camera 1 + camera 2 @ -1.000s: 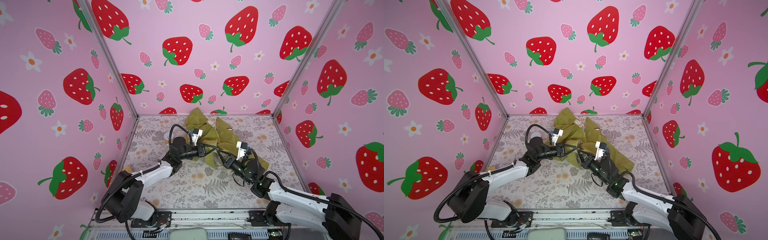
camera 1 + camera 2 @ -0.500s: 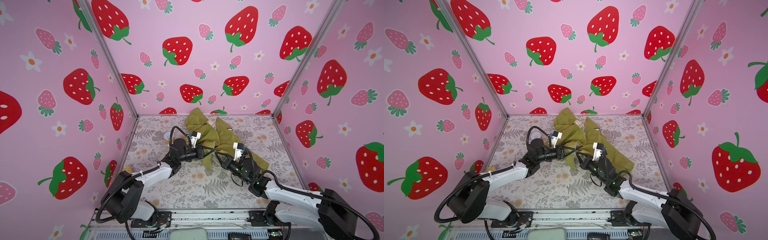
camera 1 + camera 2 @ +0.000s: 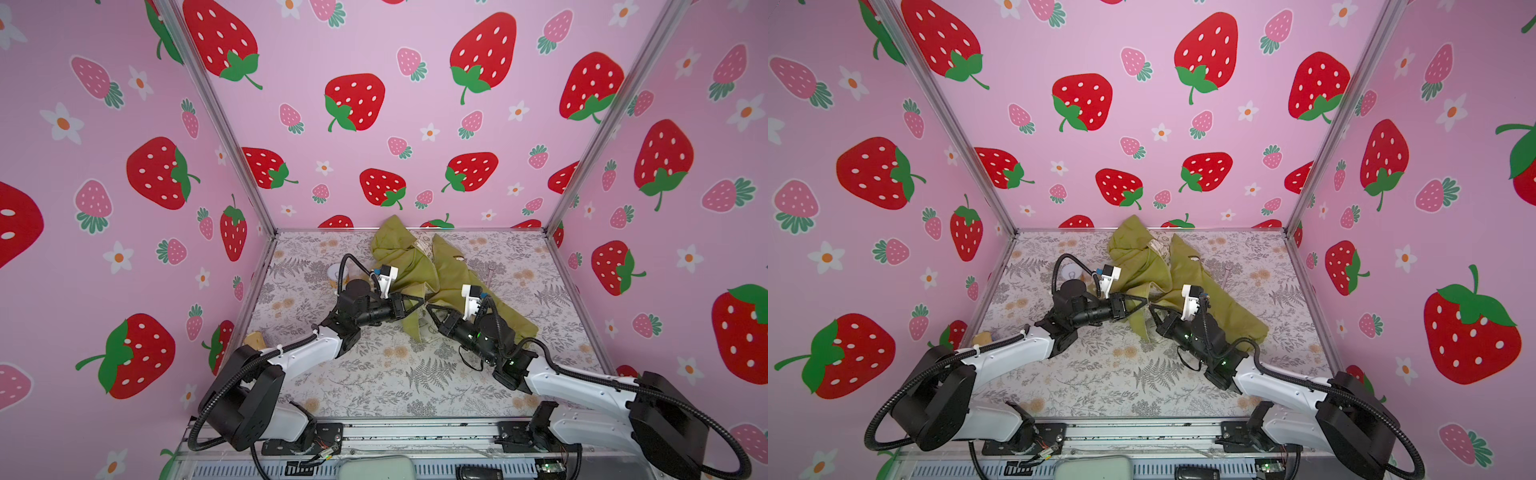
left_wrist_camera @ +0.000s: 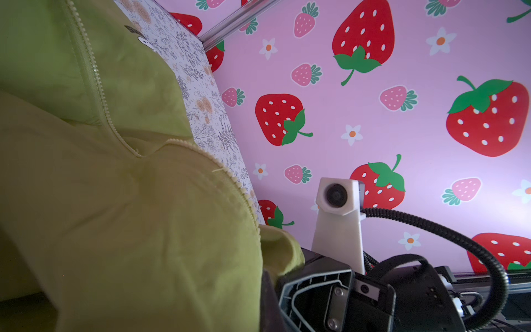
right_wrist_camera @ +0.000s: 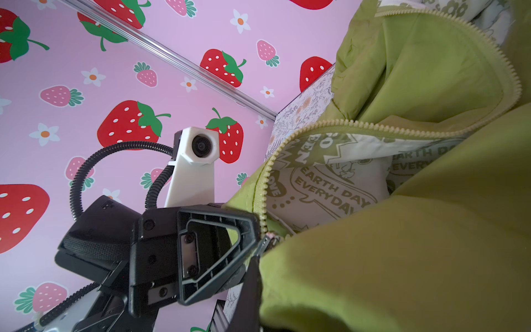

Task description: Zip up the jacket

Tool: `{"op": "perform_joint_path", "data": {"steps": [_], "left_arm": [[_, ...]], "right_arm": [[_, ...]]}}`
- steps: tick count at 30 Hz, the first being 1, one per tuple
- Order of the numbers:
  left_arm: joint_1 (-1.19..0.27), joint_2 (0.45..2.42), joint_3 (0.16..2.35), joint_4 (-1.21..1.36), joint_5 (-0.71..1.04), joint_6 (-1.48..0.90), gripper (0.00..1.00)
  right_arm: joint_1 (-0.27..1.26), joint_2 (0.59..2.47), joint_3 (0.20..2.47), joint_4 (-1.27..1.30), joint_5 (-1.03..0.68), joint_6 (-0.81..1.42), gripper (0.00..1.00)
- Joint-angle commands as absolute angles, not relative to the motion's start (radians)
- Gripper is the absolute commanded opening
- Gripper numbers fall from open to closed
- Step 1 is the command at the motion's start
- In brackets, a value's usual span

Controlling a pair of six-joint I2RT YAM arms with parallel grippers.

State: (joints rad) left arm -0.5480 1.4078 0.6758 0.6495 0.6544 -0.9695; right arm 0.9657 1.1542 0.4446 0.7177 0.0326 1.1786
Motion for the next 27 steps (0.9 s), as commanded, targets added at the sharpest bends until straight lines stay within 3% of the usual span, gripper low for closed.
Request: {"op": "perform_joint_path", "data": {"steps": [1, 27], "left_arm": [[-0.509, 1.418, 0.692, 0.686, 0.456, -0.964, 0.0], [-0.465, 1.485, 0.683, 0.787, 0.497, -1.005, 0.0]], "right_arm": [[1.0, 1.146, 0.461, 0.736, -0.089, 1.195, 0.0], [0.997, 1.23, 0.481, 0.672, -0.128, 1.215, 0.0]]}}
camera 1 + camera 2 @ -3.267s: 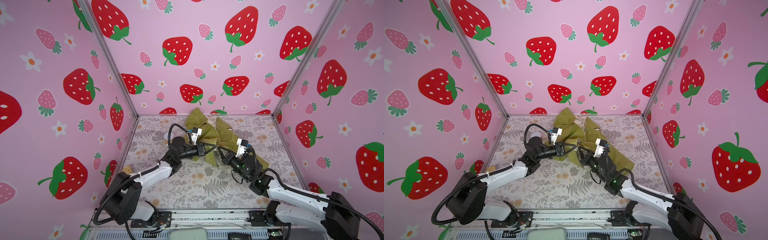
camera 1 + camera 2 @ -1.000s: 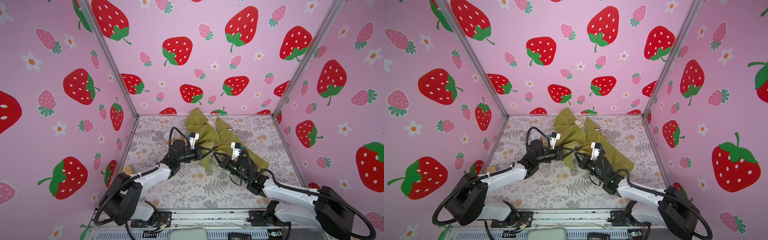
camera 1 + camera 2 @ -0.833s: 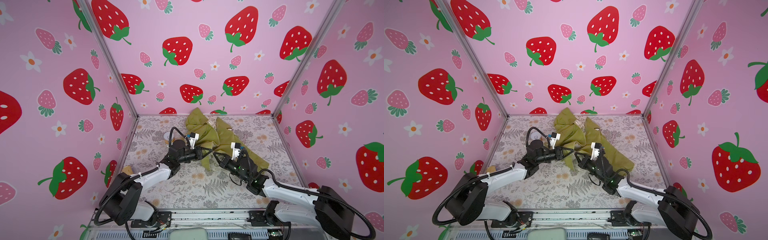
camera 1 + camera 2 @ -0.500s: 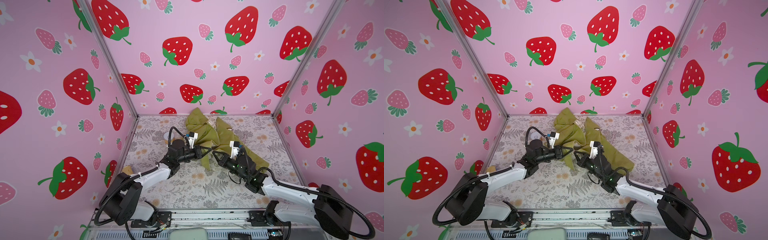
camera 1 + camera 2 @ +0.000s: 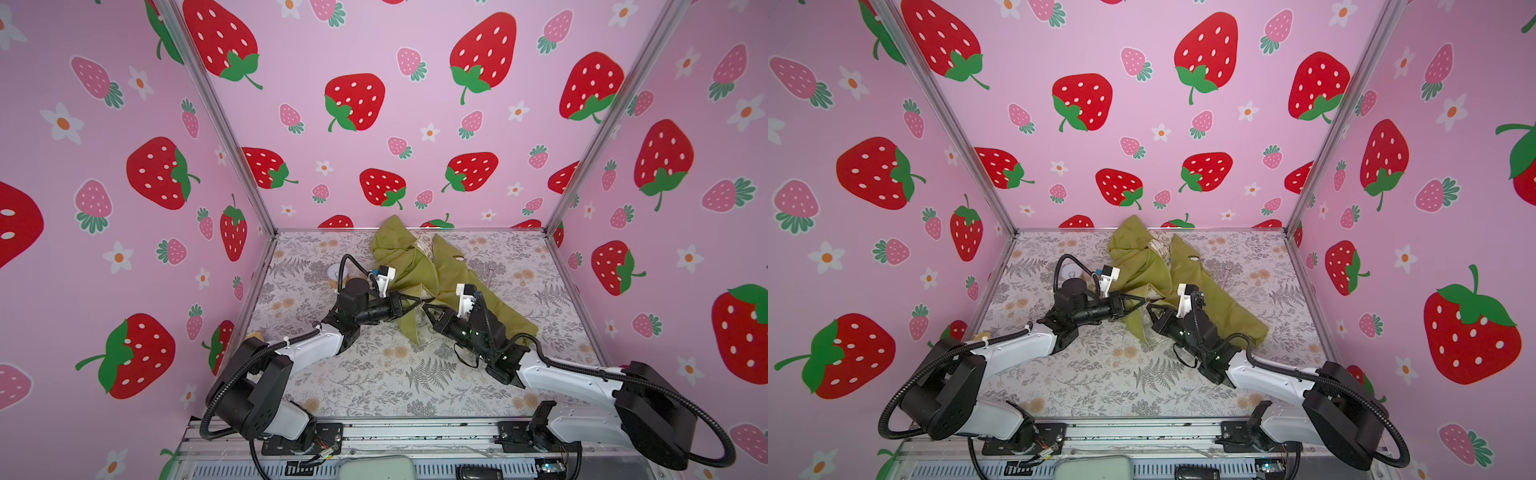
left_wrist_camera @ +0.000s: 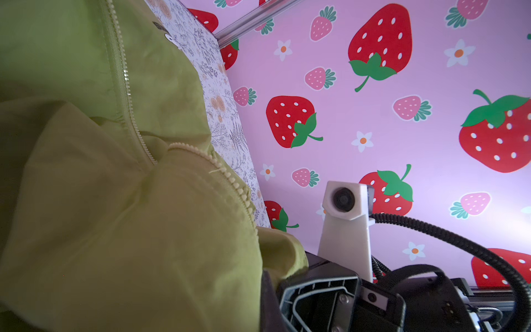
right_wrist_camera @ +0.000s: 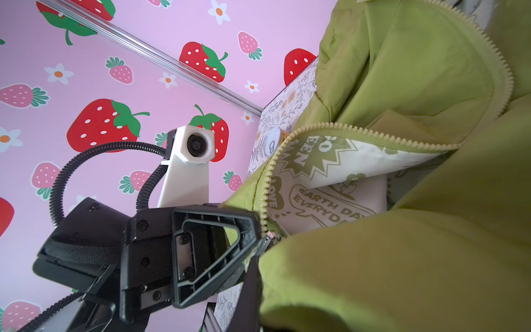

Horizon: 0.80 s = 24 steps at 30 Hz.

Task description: Zip up the jacket

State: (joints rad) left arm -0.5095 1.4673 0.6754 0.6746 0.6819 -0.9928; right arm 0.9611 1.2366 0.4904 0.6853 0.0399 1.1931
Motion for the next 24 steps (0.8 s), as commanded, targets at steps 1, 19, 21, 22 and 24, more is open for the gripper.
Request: {"op": "perform_joint_path", "data": {"steps": [1, 19, 21, 22, 24], "left_arm": [[-0.466, 1.485, 0.68, 0.79, 0.496, -1.007, 0.0], [-0.465, 1.413, 0.653, 0.471, 0.419, -1.105, 0.28], [-0.465, 1.398, 0.637, 0.432, 0.392, -1.116, 0.31], [-0.466, 1.392, 0.631, 0.405, 0.382, -1.122, 0.32], [-0.465, 1.376, 0.621, 0.36, 0.365, -1.13, 0.34]], "right_arm": [[0.996, 1.237, 0.481, 0.672, -0.131, 1.217, 0.0], [0.951, 1.414, 0.533, 0.644, -0.208, 1.313, 0.0], [0.951, 1.446, 0.543, 0.649, -0.219, 1.323, 0.0], [0.951, 1.458, 0.545, 0.658, -0.221, 1.325, 0.0], [0.95, 1.476, 0.549, 0.673, -0.224, 1.33, 0.0]]}}
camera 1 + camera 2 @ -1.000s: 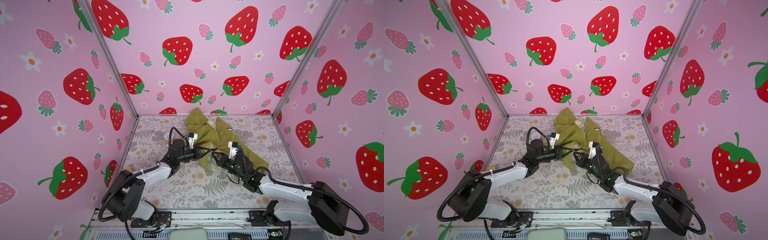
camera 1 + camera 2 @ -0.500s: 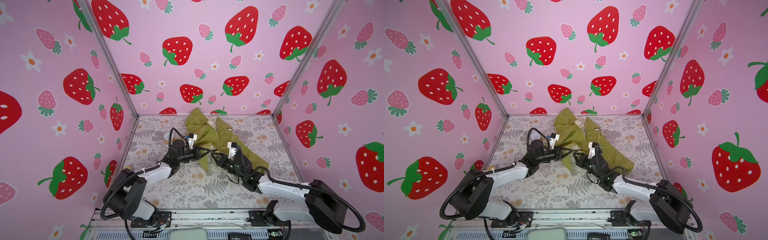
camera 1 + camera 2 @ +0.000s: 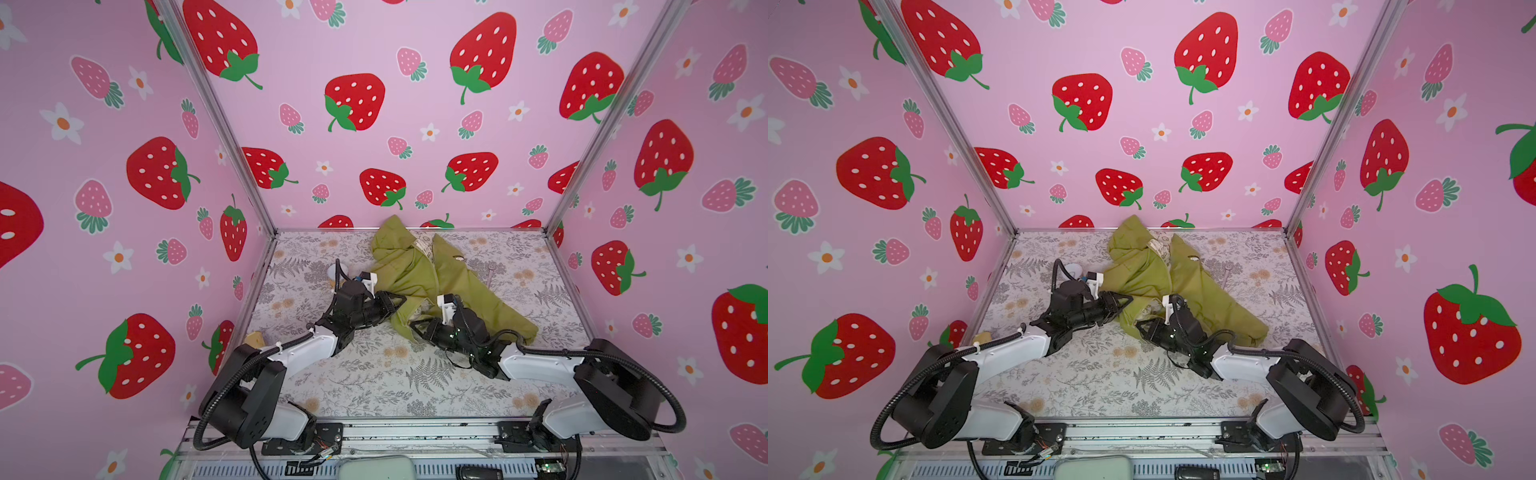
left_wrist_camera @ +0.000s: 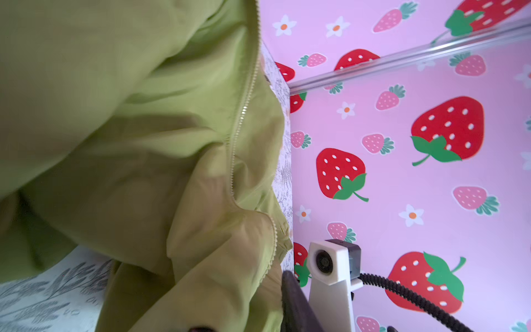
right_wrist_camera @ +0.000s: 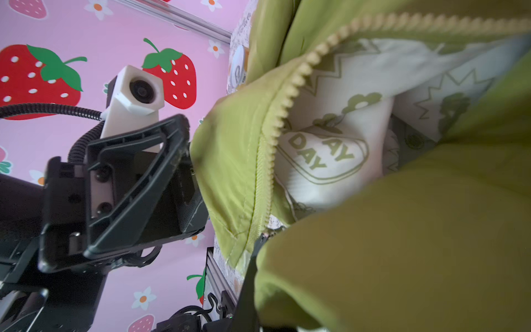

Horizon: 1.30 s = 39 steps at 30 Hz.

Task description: Zip up the jacket

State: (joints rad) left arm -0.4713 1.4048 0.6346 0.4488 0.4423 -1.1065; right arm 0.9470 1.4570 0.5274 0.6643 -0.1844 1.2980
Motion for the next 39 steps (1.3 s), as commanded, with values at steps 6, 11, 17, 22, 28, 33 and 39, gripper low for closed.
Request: {"op": "perform_joint_path", "data": {"steps": [6, 11, 17, 22, 28, 33, 39], "left_arm": [[-0.465, 1.323, 0.603, 0.174, 0.319, -1.114, 0.36], [-0.464, 1.24, 0.6, 0.052, 0.262, -1.112, 0.43], [-0.465, 1.176, 0.617, -0.03, 0.282, -1.135, 0.66], [-0.476, 1.162, 0.57, 0.049, 0.359, -1.237, 0.69], [-0.526, 1.169, 0.518, 0.224, 0.375, -1.371, 0.67], [-0.573, 1.216, 0.541, 0.309, 0.378, -1.42, 0.64], [-0.595, 1.291, 0.535, 0.419, 0.386, -1.462, 0.55]], "right_arm": [[0.949, 1.495, 0.564, 0.68, -0.226, 1.33, 0.0], [0.945, 1.496, 0.566, 0.677, -0.227, 1.329, 0.0], [0.943, 1.502, 0.575, 0.676, -0.23, 1.324, 0.0], [0.944, 1.503, 0.576, 0.691, -0.233, 1.327, 0.0], [0.943, 1.489, 0.571, 0.695, -0.236, 1.33, 0.0], [0.944, 1.479, 0.568, 0.693, -0.233, 1.329, 0.0], [0.943, 1.473, 0.57, 0.695, -0.234, 1.334, 0.0]]}}
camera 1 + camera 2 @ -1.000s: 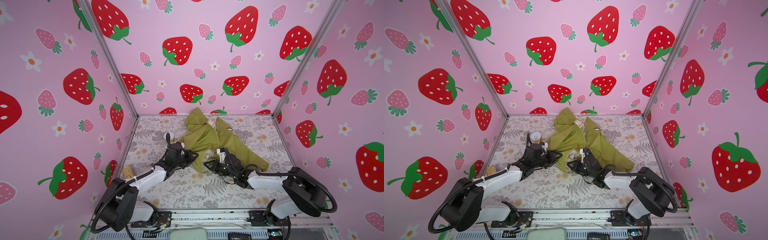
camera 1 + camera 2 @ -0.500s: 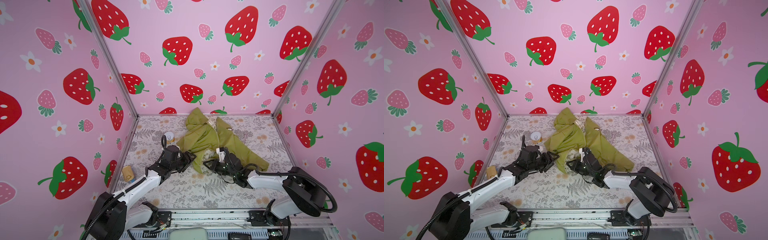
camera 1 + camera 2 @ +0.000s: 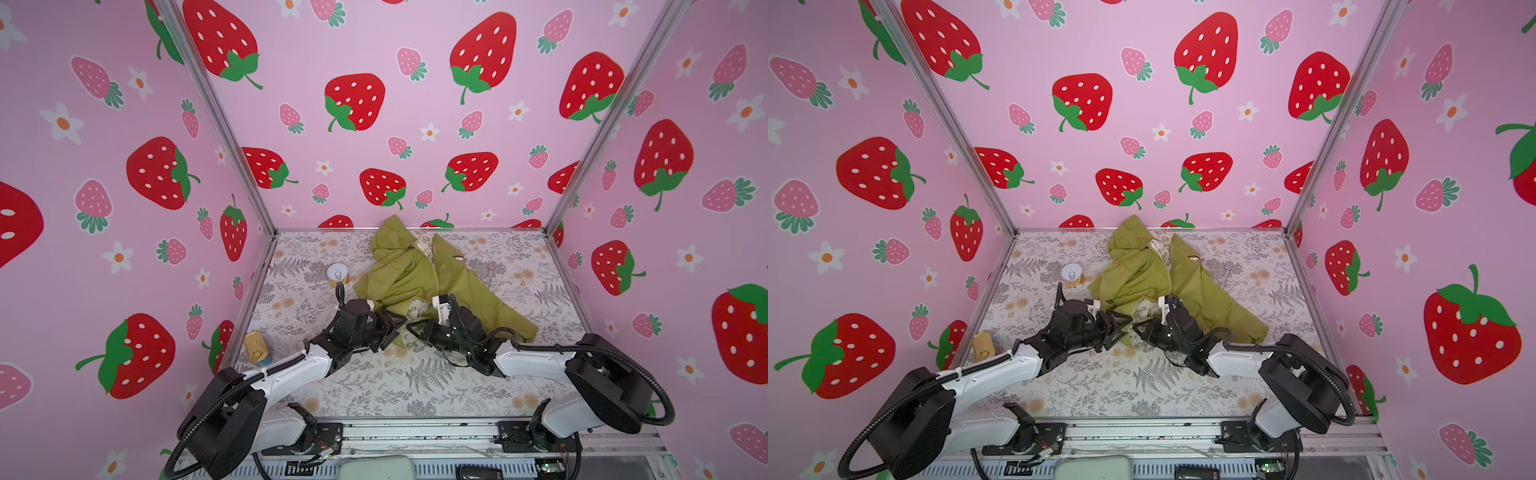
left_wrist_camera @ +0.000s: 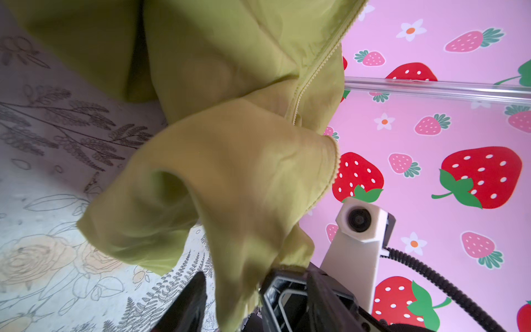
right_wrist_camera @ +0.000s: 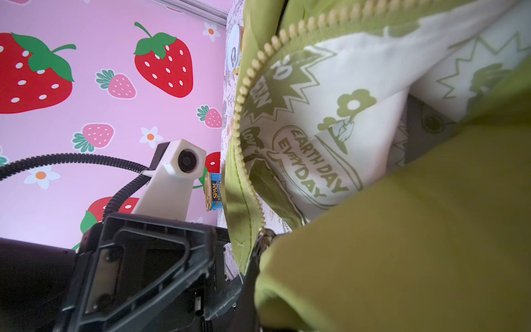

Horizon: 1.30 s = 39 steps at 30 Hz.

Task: Zip up the jacket
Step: 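Lift both edges again and bring the grippers together near the middle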

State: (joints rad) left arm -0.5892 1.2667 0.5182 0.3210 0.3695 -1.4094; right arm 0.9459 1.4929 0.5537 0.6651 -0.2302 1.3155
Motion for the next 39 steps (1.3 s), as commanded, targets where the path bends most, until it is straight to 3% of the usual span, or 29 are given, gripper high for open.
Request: {"op": "perform_joint_path", "data": {"steps": [1, 12, 26, 31, 36, 39], "left_arm": [[-0.597, 1.302, 0.533, 0.434, 0.387, -1.466, 0.54], [-0.596, 1.366, 0.494, 0.589, 0.333, -1.516, 0.43], [-0.596, 1.36, 0.48, 0.662, 0.317, -1.494, 0.17], [-0.597, 1.379, 0.496, 0.703, 0.347, -1.466, 0.01], [-0.592, 1.416, 0.53, 0.76, 0.413, -1.421, 0.0], [-0.579, 1.442, 0.569, 0.774, 0.483, -1.382, 0.0]], "right_arm": [[0.945, 1.471, 0.57, 0.695, -0.234, 1.334, 0.0], [0.944, 1.453, 0.565, 0.686, -0.234, 1.337, 0.0], [0.944, 1.447, 0.561, 0.688, -0.23, 1.344, 0.0], [0.94, 1.443, 0.555, 0.687, -0.239, 1.342, 0.0], [0.885, 1.404, 0.517, 0.687, -0.318, 1.312, 0.0], [0.835, 1.343, 0.481, 0.678, -0.377, 1.276, 0.09]]}}
